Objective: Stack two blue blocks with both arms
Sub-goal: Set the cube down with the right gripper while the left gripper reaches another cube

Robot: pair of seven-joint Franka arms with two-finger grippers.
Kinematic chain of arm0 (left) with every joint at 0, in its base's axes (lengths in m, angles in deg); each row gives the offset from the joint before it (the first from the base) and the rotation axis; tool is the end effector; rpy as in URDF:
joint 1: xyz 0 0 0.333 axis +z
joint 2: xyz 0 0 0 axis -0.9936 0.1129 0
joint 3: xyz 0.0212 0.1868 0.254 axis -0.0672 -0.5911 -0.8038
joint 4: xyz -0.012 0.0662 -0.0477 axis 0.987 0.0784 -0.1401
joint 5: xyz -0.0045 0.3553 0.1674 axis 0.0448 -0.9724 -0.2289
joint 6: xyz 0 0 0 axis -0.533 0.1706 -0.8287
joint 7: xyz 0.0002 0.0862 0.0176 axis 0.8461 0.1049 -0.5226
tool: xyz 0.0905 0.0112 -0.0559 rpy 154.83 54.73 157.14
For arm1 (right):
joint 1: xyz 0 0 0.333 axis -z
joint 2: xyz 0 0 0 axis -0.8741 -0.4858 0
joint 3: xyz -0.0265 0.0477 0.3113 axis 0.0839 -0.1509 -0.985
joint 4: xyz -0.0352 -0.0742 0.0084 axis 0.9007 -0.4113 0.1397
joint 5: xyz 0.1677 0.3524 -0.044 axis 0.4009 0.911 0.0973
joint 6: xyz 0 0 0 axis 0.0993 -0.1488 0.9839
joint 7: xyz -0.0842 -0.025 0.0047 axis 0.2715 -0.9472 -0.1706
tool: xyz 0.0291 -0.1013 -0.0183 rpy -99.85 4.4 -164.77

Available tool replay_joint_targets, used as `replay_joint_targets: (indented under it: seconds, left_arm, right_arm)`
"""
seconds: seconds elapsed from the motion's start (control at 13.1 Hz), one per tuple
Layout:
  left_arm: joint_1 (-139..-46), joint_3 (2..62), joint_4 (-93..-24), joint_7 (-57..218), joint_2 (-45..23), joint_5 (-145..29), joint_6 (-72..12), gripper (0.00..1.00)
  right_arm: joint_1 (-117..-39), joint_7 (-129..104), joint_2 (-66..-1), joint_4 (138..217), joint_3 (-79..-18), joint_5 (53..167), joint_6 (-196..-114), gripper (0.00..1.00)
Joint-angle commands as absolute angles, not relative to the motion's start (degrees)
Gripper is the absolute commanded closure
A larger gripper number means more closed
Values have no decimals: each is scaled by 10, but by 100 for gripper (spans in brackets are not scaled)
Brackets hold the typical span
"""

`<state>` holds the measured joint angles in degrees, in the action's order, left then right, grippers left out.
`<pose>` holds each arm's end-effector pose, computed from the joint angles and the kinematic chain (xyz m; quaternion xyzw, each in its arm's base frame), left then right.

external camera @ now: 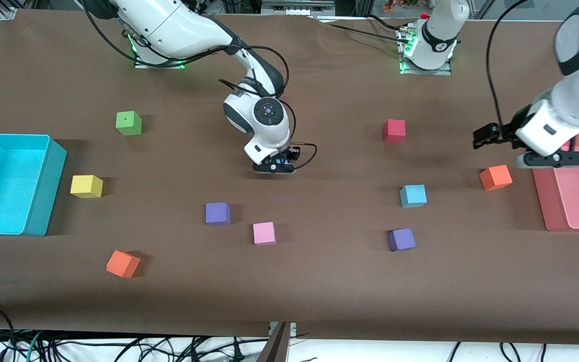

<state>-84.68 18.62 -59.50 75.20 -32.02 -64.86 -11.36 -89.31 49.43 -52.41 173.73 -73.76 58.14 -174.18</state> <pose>0.5706 -0.0631 0.5063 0.9968 0.0507 -0.0606 0.0093 0.4765 0.4868 0.1939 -0.9994 0.0262 0.0176 0.0130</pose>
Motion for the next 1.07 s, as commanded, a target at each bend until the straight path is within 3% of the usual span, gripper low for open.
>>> replay_joint_targets:
  seconds: [0.0, 0.3, 0.61, 0.76, 0.99]
  left_arm:
    - [-851, 226, -620, 662, -291, -640, -184, 0]
    - [-864, 234, -669, 647, -232, -647, -301, 0]
    - [-864, 233, -740, 661, -201, -647, -431, 0]
    - [-864, 231, -764, 678, -182, -647, -480, 0]
    - [-863, 227, -786, 704, -160, -647, -519, 0]
  right_arm:
    - [-892, 502, -534, 1726, -739, 568, -1747, 0]
    - [-855, 481, -511, 1725, -773, 568, -1744, 0]
    - [-852, 432, -423, 1749, -774, 574, -1737, 0]
    - [-847, 366, -365, 1807, -773, 586, -1724, 0]
    - [-820, 156, -291, 1899, -771, 764, -1727, 0]
